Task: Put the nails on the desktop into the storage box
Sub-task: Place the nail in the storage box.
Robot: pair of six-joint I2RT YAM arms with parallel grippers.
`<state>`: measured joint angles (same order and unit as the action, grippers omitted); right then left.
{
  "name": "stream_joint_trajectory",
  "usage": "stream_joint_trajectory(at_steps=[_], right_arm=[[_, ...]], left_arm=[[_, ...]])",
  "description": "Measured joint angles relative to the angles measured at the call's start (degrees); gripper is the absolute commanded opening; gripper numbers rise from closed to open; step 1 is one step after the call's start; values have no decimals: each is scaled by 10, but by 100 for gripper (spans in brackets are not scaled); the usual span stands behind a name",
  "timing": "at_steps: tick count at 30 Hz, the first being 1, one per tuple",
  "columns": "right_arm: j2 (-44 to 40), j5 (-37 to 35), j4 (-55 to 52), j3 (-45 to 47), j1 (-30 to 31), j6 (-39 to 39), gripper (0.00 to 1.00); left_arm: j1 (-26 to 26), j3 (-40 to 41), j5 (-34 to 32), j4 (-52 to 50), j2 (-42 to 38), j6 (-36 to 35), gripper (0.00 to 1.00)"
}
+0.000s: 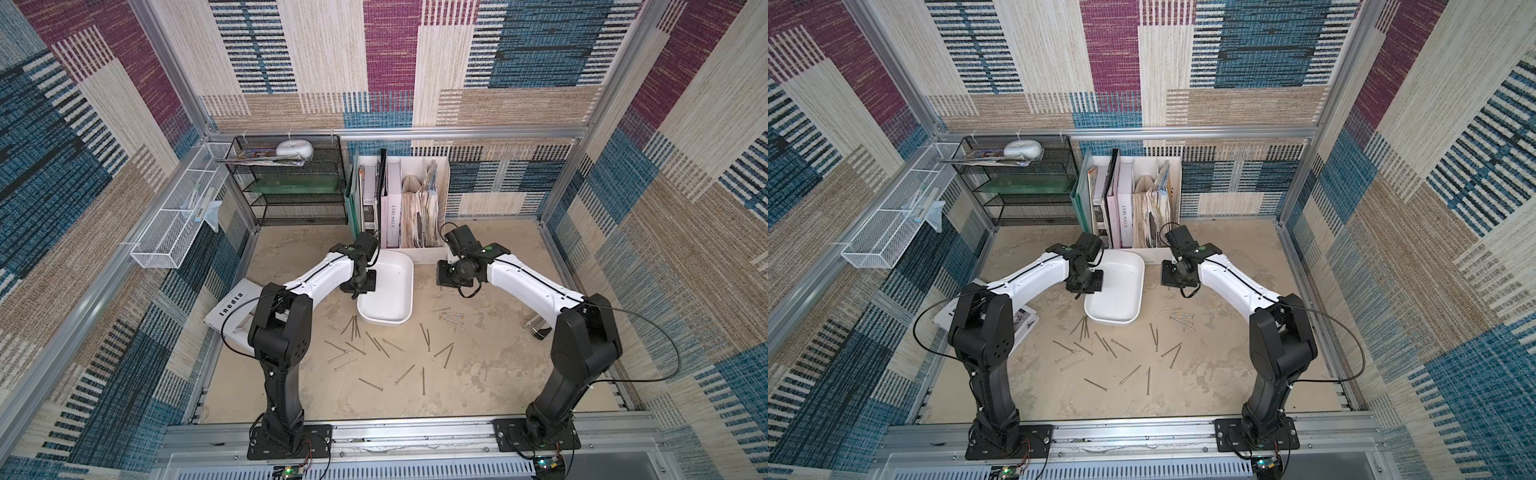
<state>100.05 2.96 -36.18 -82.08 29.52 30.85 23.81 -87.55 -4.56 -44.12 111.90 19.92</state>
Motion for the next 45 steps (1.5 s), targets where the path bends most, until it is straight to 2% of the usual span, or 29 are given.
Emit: stream_joint_trajectory(at_steps=[4,10,21,30,39,45], right_arm=[[12,47,28,-25,51,28,0],[73,97,72,-56,110,62,0],[149,108,135,-33,127,111,0],[203,107,155,-55,126,127,0],[219,102,153,-80,123,130,32],[195,96,137,-81,116,127,39]], left_arm=[[1,2,-2,3,0,2,0],[2,3,-3,3,0,2,0],[7,-10,-19,-8,10,-3,0],[9,-30,-35,-30,24,-19,0],[13,-38,-44,-40,31,-24,0],[14,-39,-45,-42,32,-24,0]])
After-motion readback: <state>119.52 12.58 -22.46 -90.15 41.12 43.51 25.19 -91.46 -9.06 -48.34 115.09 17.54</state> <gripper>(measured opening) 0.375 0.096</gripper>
